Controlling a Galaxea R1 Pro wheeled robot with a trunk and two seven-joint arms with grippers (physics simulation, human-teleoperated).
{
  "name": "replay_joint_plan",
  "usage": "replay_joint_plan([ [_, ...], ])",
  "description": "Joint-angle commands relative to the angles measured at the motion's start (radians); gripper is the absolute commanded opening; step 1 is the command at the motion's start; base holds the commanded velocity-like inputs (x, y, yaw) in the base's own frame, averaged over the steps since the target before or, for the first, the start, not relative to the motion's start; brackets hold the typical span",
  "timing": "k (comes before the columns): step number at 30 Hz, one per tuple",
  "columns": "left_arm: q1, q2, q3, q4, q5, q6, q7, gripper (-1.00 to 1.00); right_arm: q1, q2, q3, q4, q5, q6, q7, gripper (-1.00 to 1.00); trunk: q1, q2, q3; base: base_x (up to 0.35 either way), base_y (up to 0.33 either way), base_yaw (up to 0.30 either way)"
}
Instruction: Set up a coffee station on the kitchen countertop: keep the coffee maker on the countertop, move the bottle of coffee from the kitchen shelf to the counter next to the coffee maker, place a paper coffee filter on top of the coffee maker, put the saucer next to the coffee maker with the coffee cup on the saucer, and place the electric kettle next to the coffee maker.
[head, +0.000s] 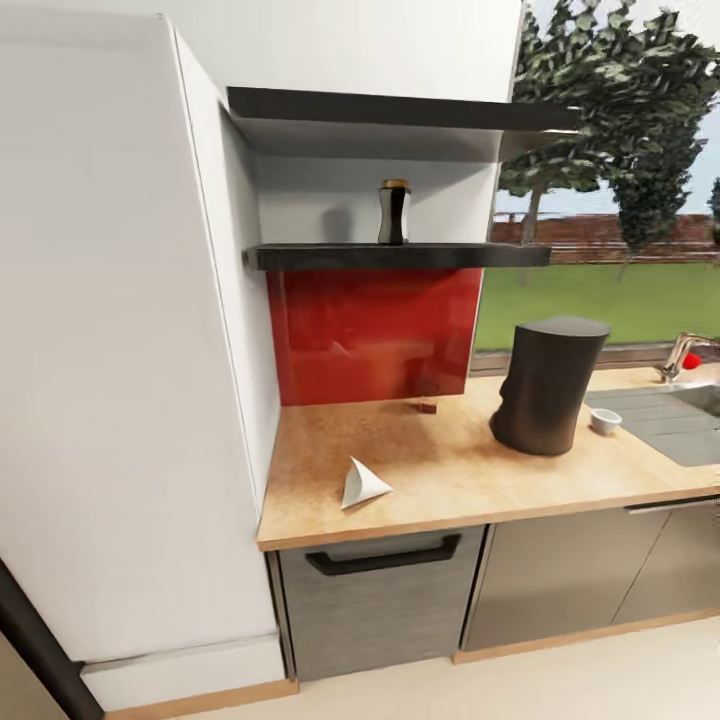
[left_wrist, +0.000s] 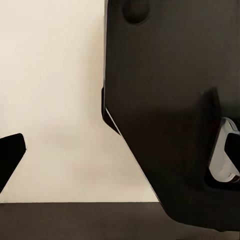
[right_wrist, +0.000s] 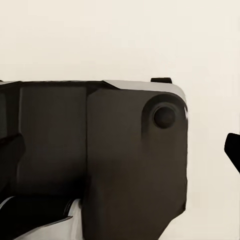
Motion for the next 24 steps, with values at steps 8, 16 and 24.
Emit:
replay_joint_plan([
  [8, 0.003, -0.001, 0.002, 0.000, 0.002, -0.003, 0.003, 1.00, -0.001, -0.001, -0.001, 0.000, 0.000, -0.003, 0.001, 1.00, 0.000, -0.002, -0.002, -0.090, 0.318, -0.266],
  [16, 0.008, 0.007, 0.000, 0.003, -0.003, -0.004, 0.005, 1.00, -0.001, -0.001, 0.001, -0.177, 0.004, -0.002, 0.000, 1.00, 0.000, -0.002, -0.002, -0.090, 0.318, -0.212],
  [24, 0.011, 0.046, -0.005, 0.010, -0.009, -0.007, 0.006, 1.00, -0.002, 0.014, 0.005, -0.910, 0.003, 0.044, -0.009, 1.00, 0.000, -0.002, -0.002, -0.036, 0.122, -0.008],
])
